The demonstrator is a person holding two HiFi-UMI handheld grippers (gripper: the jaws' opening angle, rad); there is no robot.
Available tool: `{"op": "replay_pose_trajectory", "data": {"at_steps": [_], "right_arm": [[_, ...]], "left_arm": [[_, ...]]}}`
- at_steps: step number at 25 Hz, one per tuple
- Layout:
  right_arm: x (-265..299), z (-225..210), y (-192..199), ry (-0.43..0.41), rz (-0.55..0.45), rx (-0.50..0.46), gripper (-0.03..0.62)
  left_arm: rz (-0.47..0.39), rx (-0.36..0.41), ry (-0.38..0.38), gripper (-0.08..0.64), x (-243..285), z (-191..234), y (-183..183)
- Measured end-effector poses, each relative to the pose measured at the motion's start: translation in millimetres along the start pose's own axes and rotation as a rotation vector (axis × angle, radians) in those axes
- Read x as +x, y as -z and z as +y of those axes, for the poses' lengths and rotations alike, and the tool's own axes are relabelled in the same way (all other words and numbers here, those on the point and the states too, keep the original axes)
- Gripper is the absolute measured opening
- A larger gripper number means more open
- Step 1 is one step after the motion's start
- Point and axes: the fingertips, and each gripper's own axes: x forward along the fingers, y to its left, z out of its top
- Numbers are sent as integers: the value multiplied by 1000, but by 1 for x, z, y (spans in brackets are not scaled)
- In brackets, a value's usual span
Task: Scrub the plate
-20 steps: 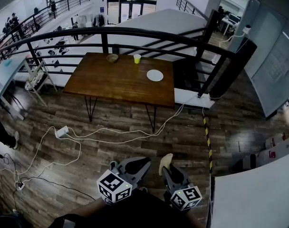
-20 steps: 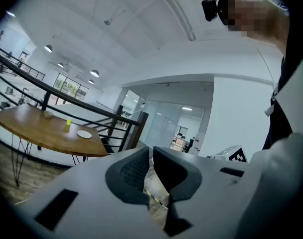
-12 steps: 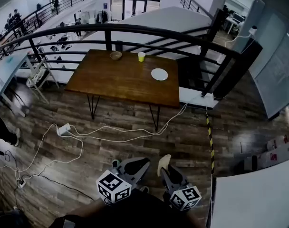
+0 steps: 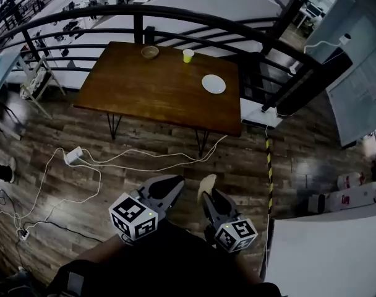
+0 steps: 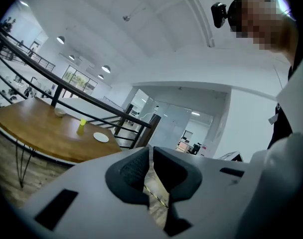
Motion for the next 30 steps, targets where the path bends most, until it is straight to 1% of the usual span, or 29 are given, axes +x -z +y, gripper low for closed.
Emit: {"op": "replay_pose_trajectory", "data": {"at_steps": [3, 7, 9, 12, 15, 18, 21, 23, 28, 30], "right_arm": [[44, 0, -11, 69, -1, 8, 126], [95, -2, -15, 156, 40, 45, 127], [111, -7, -24, 194, 42, 48, 126], [123, -15, -38, 243, 49, 35, 126], [141, -22, -47, 250, 71, 20, 126], [158, -36, -55, 239, 76, 38, 126], [178, -59, -61, 197, 80, 81, 126], [198, -75, -66, 143, 101, 84, 126], [264, -124, -90, 6, 172, 31, 126], [273, -151, -105, -48, 182, 21, 126]], "left_arm": [[11, 9, 39, 37, 5, 50, -23], [35, -25, 93, 37, 6, 111, -41], [37, -32, 93, 37, 9, 138, -51], [18, -50, 89, 37, 16, 166, -69], [6, -59, 88, 37, 30, 187, -84], [14, -70, 82, 37, 45, 198, -89], [22, -90, 40, 37, 61, 207, -85], [22, -110, -12, 37, 73, 218, -84], [-10, -167, -167, 37, 118, 264, -94], [-27, -187, -209, 37, 150, 263, -97]]}}
